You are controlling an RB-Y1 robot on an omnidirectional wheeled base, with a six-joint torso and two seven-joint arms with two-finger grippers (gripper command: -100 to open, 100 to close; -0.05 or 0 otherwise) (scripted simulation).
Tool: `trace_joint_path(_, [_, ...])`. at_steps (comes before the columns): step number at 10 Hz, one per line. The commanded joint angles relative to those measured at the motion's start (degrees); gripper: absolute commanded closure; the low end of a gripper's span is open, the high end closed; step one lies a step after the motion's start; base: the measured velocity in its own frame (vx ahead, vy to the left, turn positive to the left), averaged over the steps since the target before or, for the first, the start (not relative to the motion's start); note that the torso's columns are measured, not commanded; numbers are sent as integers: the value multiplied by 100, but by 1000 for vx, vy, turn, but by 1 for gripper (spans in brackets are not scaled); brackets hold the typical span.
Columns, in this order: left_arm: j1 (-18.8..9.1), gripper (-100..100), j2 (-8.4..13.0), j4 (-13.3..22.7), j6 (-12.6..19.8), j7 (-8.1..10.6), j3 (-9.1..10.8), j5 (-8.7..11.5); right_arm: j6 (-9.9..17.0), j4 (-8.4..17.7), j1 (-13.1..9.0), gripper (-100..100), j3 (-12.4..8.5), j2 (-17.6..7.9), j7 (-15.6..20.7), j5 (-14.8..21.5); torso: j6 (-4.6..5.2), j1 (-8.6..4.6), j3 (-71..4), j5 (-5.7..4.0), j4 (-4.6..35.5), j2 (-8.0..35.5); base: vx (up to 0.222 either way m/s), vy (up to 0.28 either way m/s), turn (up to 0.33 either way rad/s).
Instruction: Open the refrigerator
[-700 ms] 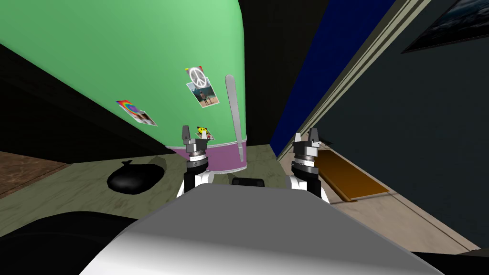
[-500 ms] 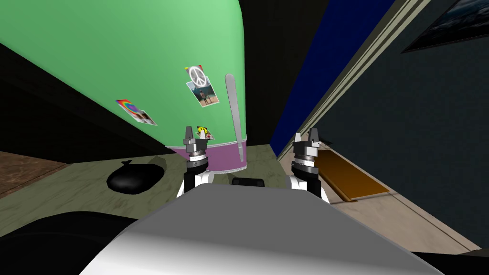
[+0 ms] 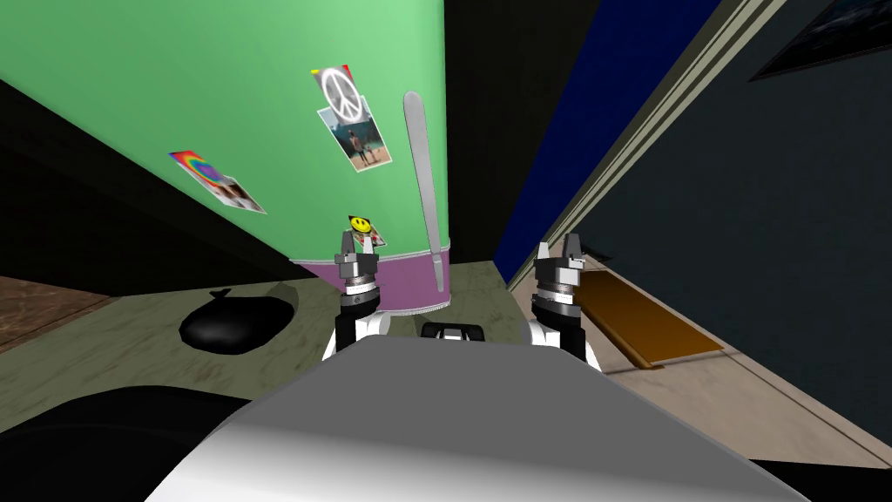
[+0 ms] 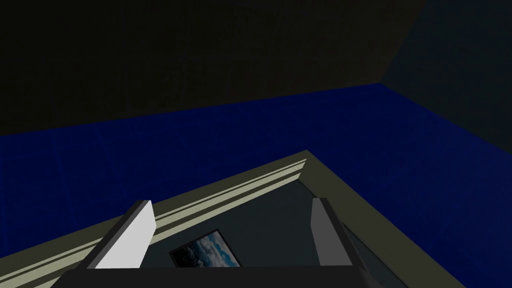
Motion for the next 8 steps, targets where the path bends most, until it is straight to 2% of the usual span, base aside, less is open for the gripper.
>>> trace_joint_path(1, [0, 0, 0, 0, 0, 0, 0, 0, 0, 0, 0, 0, 0, 0, 0, 0, 0, 0, -846, 0, 423, 423, 0, 0, 0])
trace_joint_path(2, [0, 0, 0, 0, 0, 0, 0, 0, 0, 0, 0, 0, 0, 0, 0, 0, 0, 0, -1692, 0, 846, 846, 0, 0, 0])
trace_joint_path(3, [-26, -100, 214, 82, -38, -8, 8, -2, 0, 0, 0, 0, 0, 0, 0, 0, 0, 0, -2538, 0, 1269, 1269, 17, -18, 14])
trace_joint_path(5, [-88, -100, 446, 274, -126, -28, 28, -6, 1, 3, 1, 0, 0, 1, 0, 0, 0, -8, -3047, -2, 1512, 1511, 24, -49, 22])
trace_joint_path(8, [-205, -100, 615, 636, -294, -64, 66, -14, 0, 3, 1, 0, 1, 1, 0, 0, 0, -13, -3080, -3, 1534, 1527, 50, -94, 30])
